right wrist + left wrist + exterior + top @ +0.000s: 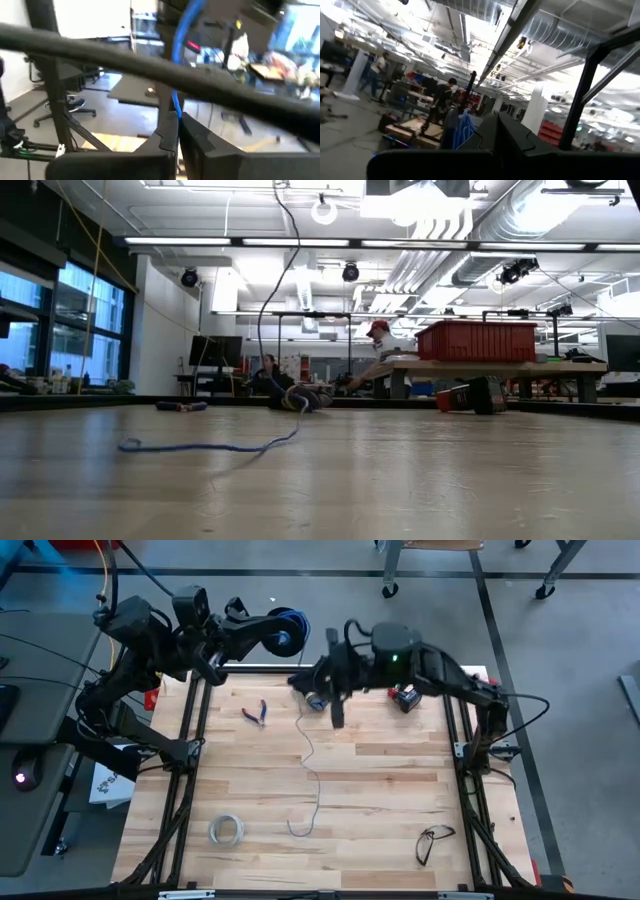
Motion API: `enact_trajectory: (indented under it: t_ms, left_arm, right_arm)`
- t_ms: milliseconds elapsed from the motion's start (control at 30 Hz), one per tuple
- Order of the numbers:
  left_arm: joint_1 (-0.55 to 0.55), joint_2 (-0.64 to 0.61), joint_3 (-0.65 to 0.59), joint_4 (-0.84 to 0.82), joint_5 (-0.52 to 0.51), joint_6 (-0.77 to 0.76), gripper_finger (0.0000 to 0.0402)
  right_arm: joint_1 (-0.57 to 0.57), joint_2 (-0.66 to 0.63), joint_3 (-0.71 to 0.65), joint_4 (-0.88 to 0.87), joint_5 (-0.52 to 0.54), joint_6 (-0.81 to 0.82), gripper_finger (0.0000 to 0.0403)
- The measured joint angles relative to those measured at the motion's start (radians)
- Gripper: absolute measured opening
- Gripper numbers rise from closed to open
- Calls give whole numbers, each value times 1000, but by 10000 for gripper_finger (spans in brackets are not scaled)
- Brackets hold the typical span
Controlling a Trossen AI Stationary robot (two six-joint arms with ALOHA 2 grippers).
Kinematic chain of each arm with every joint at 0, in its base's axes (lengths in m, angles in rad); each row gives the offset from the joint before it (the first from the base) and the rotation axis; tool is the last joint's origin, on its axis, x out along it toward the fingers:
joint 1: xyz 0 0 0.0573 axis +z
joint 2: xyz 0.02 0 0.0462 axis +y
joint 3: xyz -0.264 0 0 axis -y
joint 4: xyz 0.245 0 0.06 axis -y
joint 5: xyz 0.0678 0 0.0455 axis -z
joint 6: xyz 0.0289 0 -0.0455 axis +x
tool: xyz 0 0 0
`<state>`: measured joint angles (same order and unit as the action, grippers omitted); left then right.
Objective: Coil cords
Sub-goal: Coil the blue wire onto the black spool
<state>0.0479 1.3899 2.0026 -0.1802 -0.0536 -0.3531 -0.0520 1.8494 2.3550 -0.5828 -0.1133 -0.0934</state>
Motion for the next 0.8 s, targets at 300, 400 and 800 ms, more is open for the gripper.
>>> enact_trajectory:
  t_ms: [300,400,800]
  left_arm:
    - [0,-3,0,23,11,-233,1]
    - [0,3,0,64,25,-349,1]
    - [-56,7,0,-85,100,-700,1]
  right_arm:
    - [129,90,0,245,63,-177,1]
    - [124,115,0,299,60,-173,1]
    - [111,128,0,453,-28,-207,0]
